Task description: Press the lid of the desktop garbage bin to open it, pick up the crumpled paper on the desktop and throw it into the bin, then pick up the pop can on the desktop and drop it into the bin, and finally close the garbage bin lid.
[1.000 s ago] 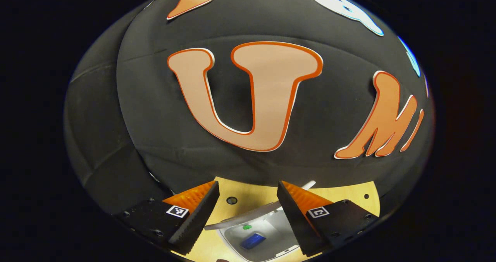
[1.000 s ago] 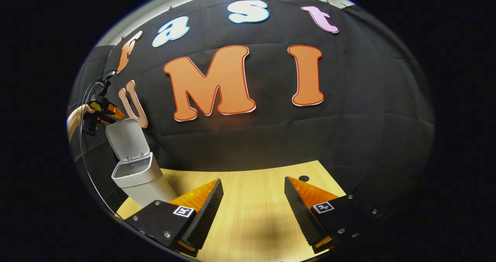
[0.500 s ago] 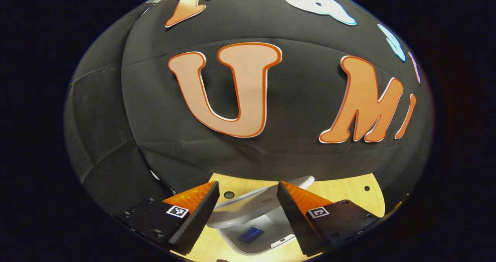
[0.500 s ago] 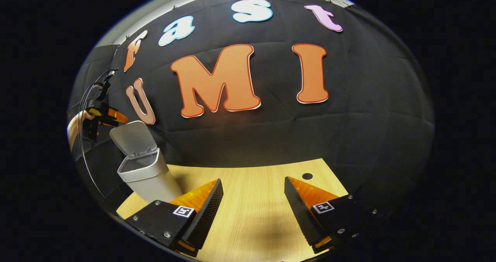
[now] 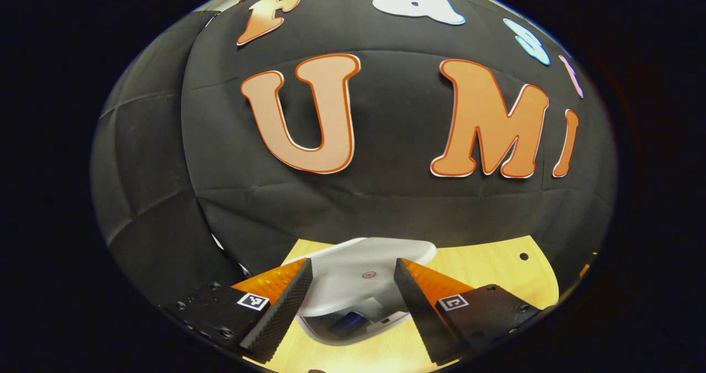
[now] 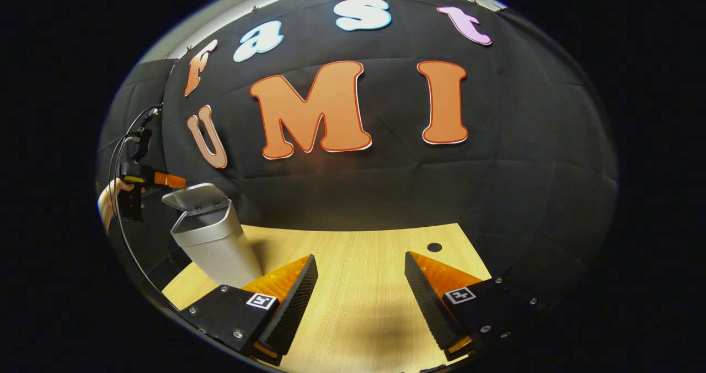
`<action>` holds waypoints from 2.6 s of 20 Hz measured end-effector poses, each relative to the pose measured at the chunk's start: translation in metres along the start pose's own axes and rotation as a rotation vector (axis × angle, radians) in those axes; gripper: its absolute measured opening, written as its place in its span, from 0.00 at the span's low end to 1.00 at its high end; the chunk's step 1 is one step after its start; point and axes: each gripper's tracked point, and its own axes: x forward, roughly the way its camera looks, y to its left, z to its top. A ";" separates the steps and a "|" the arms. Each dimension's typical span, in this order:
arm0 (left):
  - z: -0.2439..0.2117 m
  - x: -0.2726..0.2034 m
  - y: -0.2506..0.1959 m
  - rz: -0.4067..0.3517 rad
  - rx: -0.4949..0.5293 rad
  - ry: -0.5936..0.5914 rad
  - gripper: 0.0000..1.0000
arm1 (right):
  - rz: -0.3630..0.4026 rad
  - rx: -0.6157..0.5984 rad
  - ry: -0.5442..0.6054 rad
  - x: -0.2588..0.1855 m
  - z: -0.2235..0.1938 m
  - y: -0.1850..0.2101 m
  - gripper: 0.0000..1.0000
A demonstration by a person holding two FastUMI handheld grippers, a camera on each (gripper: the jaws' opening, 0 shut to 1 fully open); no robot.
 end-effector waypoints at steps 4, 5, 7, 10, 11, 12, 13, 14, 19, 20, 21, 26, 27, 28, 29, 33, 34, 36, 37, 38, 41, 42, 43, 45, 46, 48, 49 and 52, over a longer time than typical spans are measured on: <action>-0.023 -0.003 -0.006 0.021 0.043 -0.007 0.98 | 0.005 -0.011 0.010 -0.002 -0.003 -0.005 0.95; -0.018 -0.004 -0.004 0.030 0.041 -0.034 0.98 | 0.006 -0.012 0.014 -0.003 -0.005 -0.008 0.94; -0.014 -0.005 -0.002 0.027 0.029 -0.062 1.00 | 0.005 -0.009 0.019 -0.004 -0.005 -0.013 0.95; -0.030 -0.004 -0.008 -0.006 -0.018 -0.022 0.98 | 0.006 0.002 0.015 -0.005 -0.004 -0.019 0.94; -0.029 -0.002 -0.009 -0.026 -0.038 -0.049 0.98 | 0.010 0.005 0.019 -0.005 -0.004 -0.020 0.94; -0.028 -0.002 -0.014 -0.065 -0.080 -0.066 0.98 | 0.010 0.005 0.023 -0.004 -0.006 -0.021 0.94; -0.032 -0.002 -0.015 -0.080 -0.122 -0.060 0.97 | 0.009 0.003 0.025 -0.003 -0.007 -0.023 0.94; -0.040 0.000 -0.013 -0.076 -0.155 -0.041 0.97 | 0.007 0.003 0.026 -0.003 -0.006 -0.024 0.94; -0.084 0.017 0.013 0.043 -0.121 0.056 0.95 | 0.006 0.007 0.033 -0.002 -0.010 -0.027 0.95; -0.095 0.019 0.018 0.079 -0.093 0.075 0.95 | 0.007 0.015 0.040 -0.001 -0.012 -0.027 0.95; -0.102 0.014 0.020 0.089 -0.081 0.109 0.94 | 0.010 0.027 0.046 -0.001 -0.015 -0.028 0.94; -0.098 0.013 0.020 0.139 0.059 0.069 0.96 | 0.017 0.056 0.052 -0.002 -0.018 -0.025 0.95; -0.093 0.016 0.023 0.154 0.120 0.037 0.98 | 0.019 0.055 0.048 -0.003 -0.017 -0.025 0.94; -0.092 0.020 0.025 0.159 0.142 0.017 0.97 | 0.018 0.052 0.045 -0.003 -0.017 -0.024 0.95; -0.094 0.022 0.024 0.154 0.109 0.006 0.95 | 0.015 0.048 0.047 -0.003 -0.018 -0.024 0.94; -0.090 0.022 0.018 0.099 -0.044 -0.044 0.94 | 0.011 0.028 0.059 -0.002 -0.020 -0.024 0.94; -0.089 0.021 0.020 0.092 -0.037 -0.044 0.93 | 0.009 0.029 0.058 0.000 -0.020 -0.024 0.94; -0.086 0.020 0.021 0.090 -0.057 -0.044 0.93 | 0.012 0.037 0.054 0.000 -0.017 -0.021 0.95; -0.088 0.019 0.021 0.087 -0.061 -0.034 0.93 | 0.012 0.038 0.050 0.000 -0.015 -0.019 0.94; -0.087 0.018 0.021 0.086 -0.059 -0.028 0.93 | 0.011 0.036 0.047 0.001 -0.014 -0.018 0.94; -0.085 0.018 0.021 0.094 -0.064 -0.018 0.94 | 0.008 0.032 0.040 0.001 -0.011 -0.015 0.94; -0.084 0.016 0.020 0.091 -0.072 -0.022 0.93 | 0.005 0.033 0.036 0.001 -0.009 -0.014 0.94; -0.081 0.014 0.018 0.082 -0.080 -0.031 0.93 | 0.002 0.034 0.031 0.001 -0.008 -0.013 0.95; -0.066 0.002 0.014 0.072 -0.079 -0.084 0.93 | -0.006 0.037 0.026 0.000 -0.007 -0.012 0.94; -0.059 -0.006 0.009 0.066 -0.072 -0.116 0.93 | -0.008 0.037 0.024 -0.001 -0.007 -0.010 0.94; -0.044 -0.020 -0.003 0.047 -0.062 -0.174 0.94 | -0.012 0.032 0.019 0.000 -0.006 -0.006 0.95; -0.036 -0.029 -0.008 0.035 -0.061 -0.200 0.93 | -0.013 0.030 0.015 -0.001 -0.006 -0.003 0.94; -0.018 -0.057 -0.026 -0.012 -0.069 -0.275 0.93 | -0.015 0.006 0.002 -0.003 -0.006 0.008 0.94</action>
